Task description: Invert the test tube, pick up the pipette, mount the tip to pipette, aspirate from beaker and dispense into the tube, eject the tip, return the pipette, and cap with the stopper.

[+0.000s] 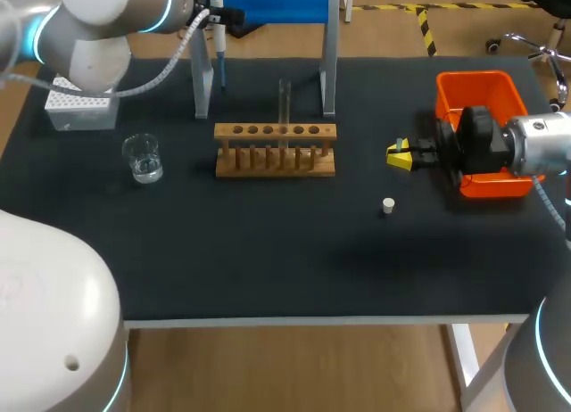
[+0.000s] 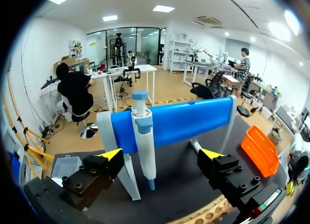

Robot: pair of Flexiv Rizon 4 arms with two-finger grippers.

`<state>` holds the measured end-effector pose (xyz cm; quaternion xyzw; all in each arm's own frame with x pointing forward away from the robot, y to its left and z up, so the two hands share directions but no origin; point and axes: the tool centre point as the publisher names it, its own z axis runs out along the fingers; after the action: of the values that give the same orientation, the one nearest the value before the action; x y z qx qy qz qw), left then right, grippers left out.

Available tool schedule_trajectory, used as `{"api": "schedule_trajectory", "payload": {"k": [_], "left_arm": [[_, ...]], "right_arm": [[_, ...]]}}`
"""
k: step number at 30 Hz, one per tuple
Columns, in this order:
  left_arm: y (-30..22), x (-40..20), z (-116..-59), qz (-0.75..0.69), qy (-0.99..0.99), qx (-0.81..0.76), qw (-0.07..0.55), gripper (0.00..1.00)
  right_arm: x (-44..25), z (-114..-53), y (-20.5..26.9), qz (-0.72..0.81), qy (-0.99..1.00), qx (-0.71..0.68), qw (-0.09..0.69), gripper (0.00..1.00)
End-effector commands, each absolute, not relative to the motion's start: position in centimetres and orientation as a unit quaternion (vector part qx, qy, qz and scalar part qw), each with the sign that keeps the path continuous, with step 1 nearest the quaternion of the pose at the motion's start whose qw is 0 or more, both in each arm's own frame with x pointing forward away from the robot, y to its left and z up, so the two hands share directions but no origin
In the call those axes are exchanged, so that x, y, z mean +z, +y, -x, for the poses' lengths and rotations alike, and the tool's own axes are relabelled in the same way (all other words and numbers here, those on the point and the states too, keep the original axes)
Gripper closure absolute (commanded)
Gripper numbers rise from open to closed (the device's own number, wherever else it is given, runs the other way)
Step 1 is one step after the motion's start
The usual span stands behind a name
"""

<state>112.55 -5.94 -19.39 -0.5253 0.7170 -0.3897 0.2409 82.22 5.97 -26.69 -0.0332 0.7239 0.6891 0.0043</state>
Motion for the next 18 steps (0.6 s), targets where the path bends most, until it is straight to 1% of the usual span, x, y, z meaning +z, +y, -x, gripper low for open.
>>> {"api": "schedule_trajectory", "payload": {"k": [1,18], "left_arm": [[-6.46,-19.70,-112.96,0.536,0.707,-0.386,0.253,0.00],[-6.60,-20.10,-112.86,0.557,0.679,-0.388,0.278,0.00]], "right_arm": [[-26.70,-82.27,5.88,0.034,0.724,0.689,0.003,1.00],[-26.70,-82.27,5.88,0.034,0.724,0.689,0.003,1.00]]}}
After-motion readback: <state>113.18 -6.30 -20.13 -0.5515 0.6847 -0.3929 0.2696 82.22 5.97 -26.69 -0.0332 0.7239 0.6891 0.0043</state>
